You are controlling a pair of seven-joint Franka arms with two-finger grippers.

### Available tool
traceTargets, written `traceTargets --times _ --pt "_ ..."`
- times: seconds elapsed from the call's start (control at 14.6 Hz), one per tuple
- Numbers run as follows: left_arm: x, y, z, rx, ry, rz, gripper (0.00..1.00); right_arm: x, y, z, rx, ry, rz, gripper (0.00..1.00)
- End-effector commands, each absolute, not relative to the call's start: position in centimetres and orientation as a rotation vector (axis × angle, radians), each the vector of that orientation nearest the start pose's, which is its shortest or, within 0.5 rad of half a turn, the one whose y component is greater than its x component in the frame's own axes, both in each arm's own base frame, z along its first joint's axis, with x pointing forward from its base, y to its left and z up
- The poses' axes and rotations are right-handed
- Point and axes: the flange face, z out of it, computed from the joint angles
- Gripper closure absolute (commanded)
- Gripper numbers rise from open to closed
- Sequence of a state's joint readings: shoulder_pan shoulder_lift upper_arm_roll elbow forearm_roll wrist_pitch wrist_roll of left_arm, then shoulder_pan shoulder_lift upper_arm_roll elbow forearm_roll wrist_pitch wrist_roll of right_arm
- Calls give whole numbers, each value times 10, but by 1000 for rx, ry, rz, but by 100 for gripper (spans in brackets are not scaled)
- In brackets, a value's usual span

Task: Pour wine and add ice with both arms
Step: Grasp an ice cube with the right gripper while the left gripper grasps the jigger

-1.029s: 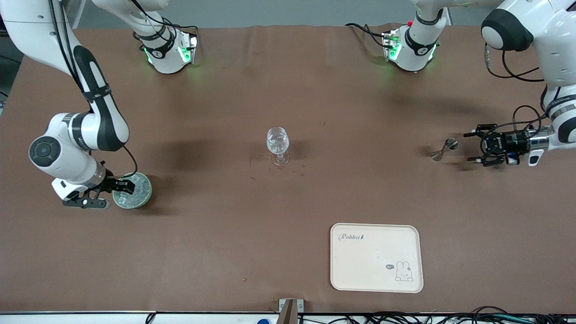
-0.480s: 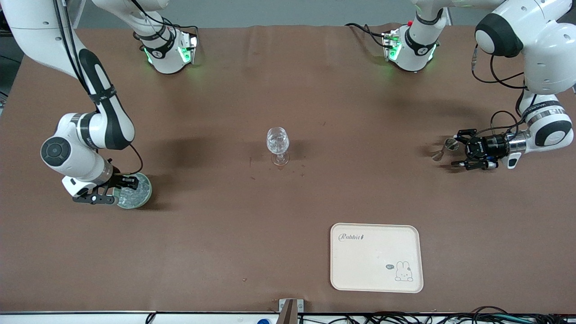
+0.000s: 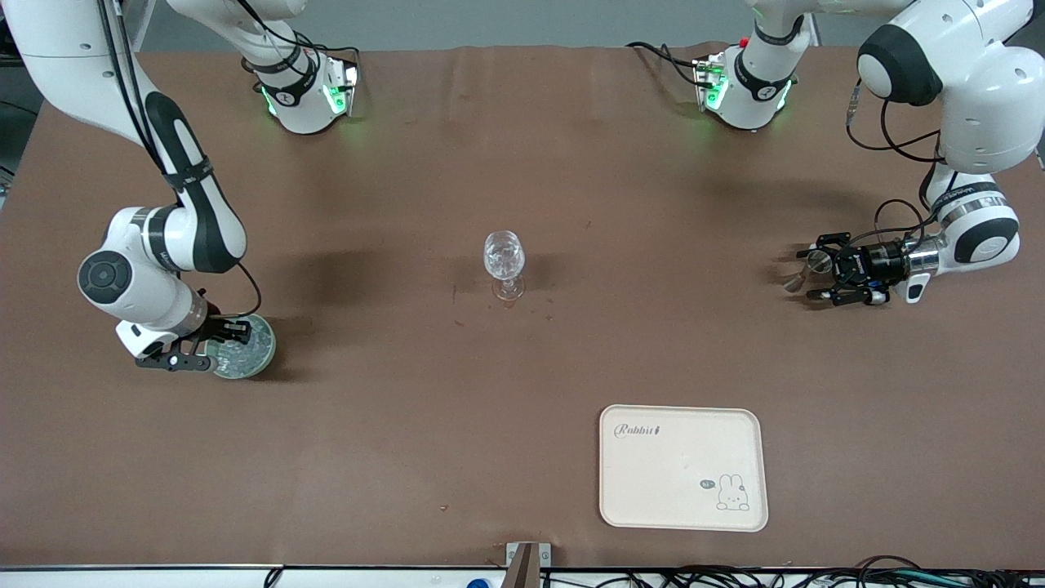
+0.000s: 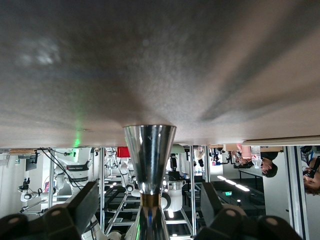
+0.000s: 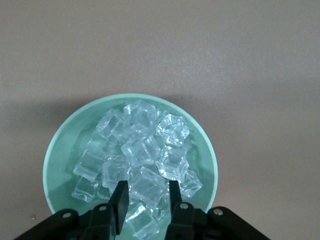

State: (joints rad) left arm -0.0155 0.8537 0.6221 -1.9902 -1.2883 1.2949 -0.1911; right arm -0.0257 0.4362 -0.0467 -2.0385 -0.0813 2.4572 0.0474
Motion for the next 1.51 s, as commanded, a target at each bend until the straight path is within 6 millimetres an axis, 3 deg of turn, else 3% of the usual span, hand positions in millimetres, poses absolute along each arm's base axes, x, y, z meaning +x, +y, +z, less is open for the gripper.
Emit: traceTargets --times 0.0,0.21,0.34,0.41,0.48,0.69,0.75,1.03,1.3,1.44 --pt "452 184 92 1376 1405 -989 17 594 -39 223 -3208 89 20 60" --pt "452 185 93 1375 1404 -986 28 594 -37 220 -3206 88 30 65" --pt "452 190 95 1368 1400 -980 31 594 -35 219 -3207 83 30 80" --pt "452 191 95 1363 1401 -981 34 594 -34 220 -3207 81 30 92" --pt "452 192 96 1365 1401 -980 37 596 -34 221 -3207 88 27 97" --pt "453 193 100 1362 1389 -981 45 603 -35 231 -3208 95 15 99" --pt "453 193 101 1362 1388 -980 52 607 -34 239 -3209 98 34 99" --pt "455 191 101 1366 1381 -979 64 635 -32 311 -3213 121 156 99" --pt "455 193 106 1370 1365 -959 93 651 -33 400 -3215 141 196 99" --pt "453 197 113 1347 1348 -960 100 652 -34 449 -3216 137 224 99"
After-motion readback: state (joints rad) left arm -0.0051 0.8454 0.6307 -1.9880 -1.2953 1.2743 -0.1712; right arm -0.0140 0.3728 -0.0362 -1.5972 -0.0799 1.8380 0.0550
